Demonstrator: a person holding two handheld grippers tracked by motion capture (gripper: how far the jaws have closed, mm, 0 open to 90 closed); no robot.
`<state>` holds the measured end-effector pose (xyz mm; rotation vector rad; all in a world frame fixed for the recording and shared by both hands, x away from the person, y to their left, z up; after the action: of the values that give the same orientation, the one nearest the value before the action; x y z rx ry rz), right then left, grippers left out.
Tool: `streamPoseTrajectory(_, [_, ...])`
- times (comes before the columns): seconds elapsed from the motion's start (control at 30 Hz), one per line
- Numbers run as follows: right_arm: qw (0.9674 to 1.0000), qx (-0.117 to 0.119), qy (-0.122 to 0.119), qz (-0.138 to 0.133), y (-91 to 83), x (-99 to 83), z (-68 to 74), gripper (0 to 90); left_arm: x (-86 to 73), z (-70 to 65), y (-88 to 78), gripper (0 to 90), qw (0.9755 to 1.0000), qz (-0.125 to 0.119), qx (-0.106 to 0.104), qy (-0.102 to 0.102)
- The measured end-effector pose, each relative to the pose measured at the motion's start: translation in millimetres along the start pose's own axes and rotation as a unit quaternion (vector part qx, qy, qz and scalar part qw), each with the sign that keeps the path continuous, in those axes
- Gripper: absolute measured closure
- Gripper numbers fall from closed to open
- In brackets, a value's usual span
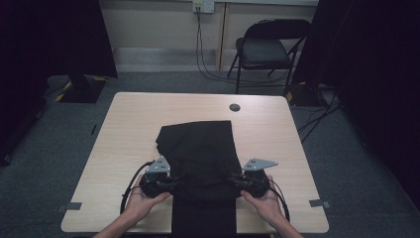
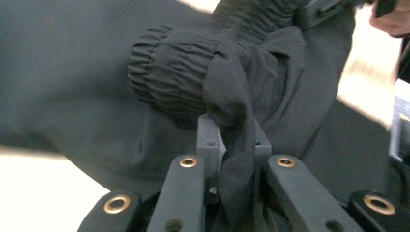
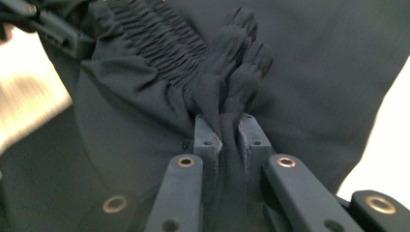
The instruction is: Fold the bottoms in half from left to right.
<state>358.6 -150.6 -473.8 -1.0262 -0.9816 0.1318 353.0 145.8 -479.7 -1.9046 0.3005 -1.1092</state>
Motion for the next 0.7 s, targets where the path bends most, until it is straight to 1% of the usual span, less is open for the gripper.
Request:
streamPoseTrajectory(0.03, [0.9999, 0.000, 0.001, 0.013, 6.4, -4.7, -0.4, 81.4, -1.3, -1.8, 6.0, 82.4, 0.9998, 0.014, 0.015, 0.007])
streamPoseTrajectory(0.07, [0.9997, -0.007, -0.004, 0.023, 11.9, -7.5, -1.5, 81.0, -1.9, -3.0, 10.3, 82.4, 0.9992, 0.027, 0.029, 0.010])
streamPoseTrajectory(0.1, [0.9997, -0.004, 0.003, 0.024, 14.8, -8.4, -3.9, 80.7, -2.2, -3.1, 14.7, 82.3, 0.9987, 0.036, 0.033, 0.016])
streamPoseTrajectory(0.13, [0.9997, 0.000, 0.012, 0.023, 16.7, -8.7, -6.3, 80.7, -2.5, -1.2, 21.8, 82.1, 0.9979, 0.049, 0.039, 0.013])
streamPoseTrajectory(0.17, [0.9995, -0.003, 0.020, 0.023, 20.8, -9.1, -10.4, 80.6, -1.5, 1.3, 24.9, 81.9, 0.9976, 0.052, 0.044, 0.011])
streamPoseTrajectory(0.2, [0.9993, -0.006, 0.023, 0.029, 25.6, -9.1, -14.1, 80.5, 0.2, 2.8, 26.2, 81.7, 0.9976, 0.049, 0.048, 0.013])
streamPoseTrajectory(0.23, [0.9991, -0.006, 0.026, 0.032, 29.0, -8.7, -17.0, 80.5, 3.0, 5.5, 26.7, 81.7, 0.9968, 0.052, 0.058, 0.017])
streamPoseTrajectory(0.27, [0.9993, -0.006, 0.026, 0.026, 31.6, -7.1, -20.8, 80.6, 5.5, 9.0, 28.1, 81.7, 0.9964, 0.048, 0.068, 0.015])
streamPoseTrajectory(0.3, [0.9994, -0.010, 0.024, 0.023, 34.1, -4.4, -23.4, 80.5, 8.6, 15.3, 30.5, 81.5, 0.9964, 0.041, 0.074, 0.008])
streamPoseTrajectory(0.33, [0.9993, -0.023, 0.017, 0.023, 37.4, 0.2, -26.0, 80.5, 13.2, 22.0, 32.1, 81.3, 0.9958, 0.040, 0.083, 0.007])
streamPoseTrajectory(0.37, [0.9991, -0.034, 0.015, 0.021, 41.1, 5.4, -29.1, 80.5, 16.0, 26.2, 33.0, 81.0, 0.9955, 0.039, 0.086, 0.003])
streamPoseTrajectory(0.43, [0.9989, -0.040, 0.020, 0.015, 46.8, 12.4, -36.4, 80.5, 21.7, 38.7, 36.0, 80.7, 0.9949, 0.029, 0.096, -0.002])
streamPoseTrajectory(0.47, [0.9987, -0.044, 0.021, 0.011, 50.1, 16.3, -40.7, 80.5, 24.6, 44.2, 37.5, 80.6, 0.9948, 0.025, 0.099, 0.001])
streamPoseTrajectory(0.5, [0.9985, -0.048, 0.026, 0.009, 52.9, 20.3, -45.2, 80.5, 27.6, 49.3, 39.5, 80.5, 0.9949, 0.020, 0.099, -0.002])
streamPoseTrajectory(0.53, [0.9983, -0.051, 0.030, 0.005, 55.6, 23.9, -49.7, 80.5, 30.4, 54.7, 41.3, 80.4, 0.9947, 0.012, 0.102, -0.009])
streamPoseTrajectory(0.57, [0.9981, -0.053, 0.030, 0.001, 58.0, 27.0, -53.8, 80.4, 33.2, 59.3, 42.2, 80.1, 0.9945, 0.010, 0.103, -0.016])
streamPoseTrajectory(0.6, [0.9981, -0.054, 0.032, 0.000, 59.9, 29.7, -57.9, 80.2, 35.5, 62.5, 42.8, 79.8, 0.9947, 0.010, 0.101, -0.018])
streamPoseTrajectory(0.67, [0.9978, -0.051, 0.042, -0.002, 61.6, 33.3, -62.8, 78.9, 35.0, 65.0, 42.2, 78.2, 0.9957, 0.006, 0.089, -0.022])
streamPoseTrajectory(0.7, [0.9978, -0.052, 0.041, -0.003, 61.5, 33.7, -63.0, 77.3, 33.4, 65.2, 40.6, 76.4, 0.9960, 0.006, 0.087, -0.018])
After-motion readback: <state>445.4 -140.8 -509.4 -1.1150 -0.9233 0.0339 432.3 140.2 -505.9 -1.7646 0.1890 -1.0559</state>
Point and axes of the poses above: each handheld gripper's, and its own axes: y roughly forward along the jaws, x roughly out of its top, z roughly to its left, the point moved 2 cm from there along y, roughly forward along the jaws, and after that the axes turned 13 degrees about z, right-handed, at the moved point
